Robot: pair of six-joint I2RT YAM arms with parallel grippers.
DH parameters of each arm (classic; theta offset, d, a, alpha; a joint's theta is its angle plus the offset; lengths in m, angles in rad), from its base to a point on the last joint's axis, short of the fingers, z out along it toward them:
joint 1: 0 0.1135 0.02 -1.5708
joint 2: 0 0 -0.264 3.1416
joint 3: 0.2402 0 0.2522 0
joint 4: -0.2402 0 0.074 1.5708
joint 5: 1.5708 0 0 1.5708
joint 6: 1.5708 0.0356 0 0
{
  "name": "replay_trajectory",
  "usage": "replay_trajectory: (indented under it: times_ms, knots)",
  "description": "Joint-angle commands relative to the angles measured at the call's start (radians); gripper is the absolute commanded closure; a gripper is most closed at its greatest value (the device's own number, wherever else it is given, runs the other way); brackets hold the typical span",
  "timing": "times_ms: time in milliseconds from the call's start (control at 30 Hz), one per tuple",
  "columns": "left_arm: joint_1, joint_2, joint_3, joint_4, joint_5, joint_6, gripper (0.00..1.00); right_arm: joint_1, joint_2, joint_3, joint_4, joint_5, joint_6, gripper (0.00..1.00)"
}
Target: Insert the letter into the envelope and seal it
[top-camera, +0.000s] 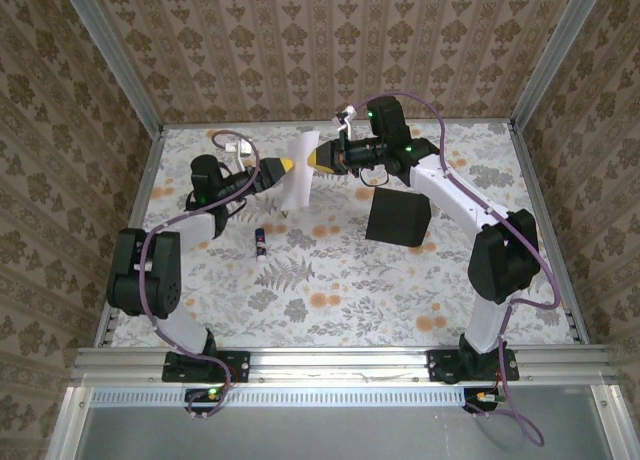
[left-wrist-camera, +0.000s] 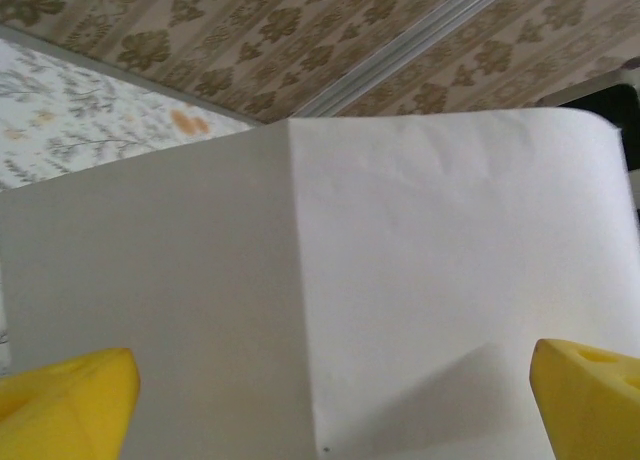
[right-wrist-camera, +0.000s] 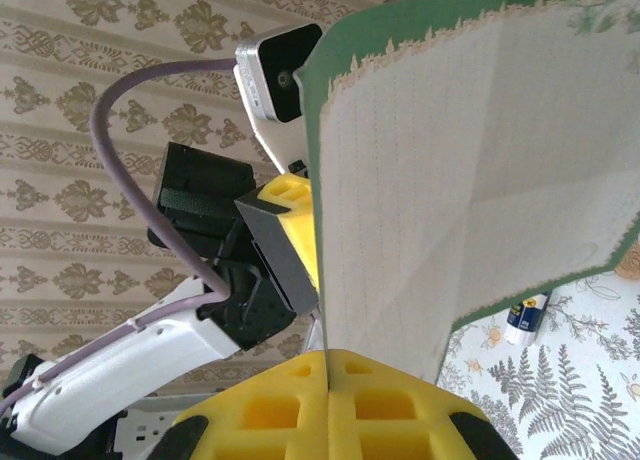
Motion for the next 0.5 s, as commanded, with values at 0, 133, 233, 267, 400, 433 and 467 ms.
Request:
replay_trajectory:
  times_ms: [0, 133, 233, 267, 400, 433, 467]
  knots:
    - [0.008, 0.015, -0.001, 0.216, 0.071, -0.137, 0.00, 0.008, -0.051, 0.010, 0.055, -0.023, 0.013, 1.00]
    - [0.004, 0.006, 0.004, 0.208, 0.086, -0.138, 0.00, 0.007, -0.043, 0.014, 0.068, -0.026, 0.018, 1.00]
    - [0.000, -0.009, 0.000, 0.165, 0.083, -0.111, 0.00, 0.006, -0.041, 0.023, 0.076, -0.029, 0.020, 1.00]
    - [-0.002, -0.016, -0.003, 0.146, 0.082, -0.096, 0.00, 0.007, -0.041, 0.026, 0.076, -0.032, 0.019, 1.00]
    - [-0.002, -0.042, -0.011, 0.061, 0.067, -0.037, 0.00, 0.007, -0.050, 0.045, 0.082, -0.042, 0.012, 1.00]
    - [-0.002, -0.045, -0.010, 0.053, 0.069, -0.029, 0.00, 0.006, -0.051, 0.049, 0.081, -0.044, 0.006, 1.00]
    - [-0.002, -0.047, -0.008, 0.051, 0.076, -0.030, 0.00, 0.006, -0.054, 0.050, 0.079, -0.044, -0.001, 1.00]
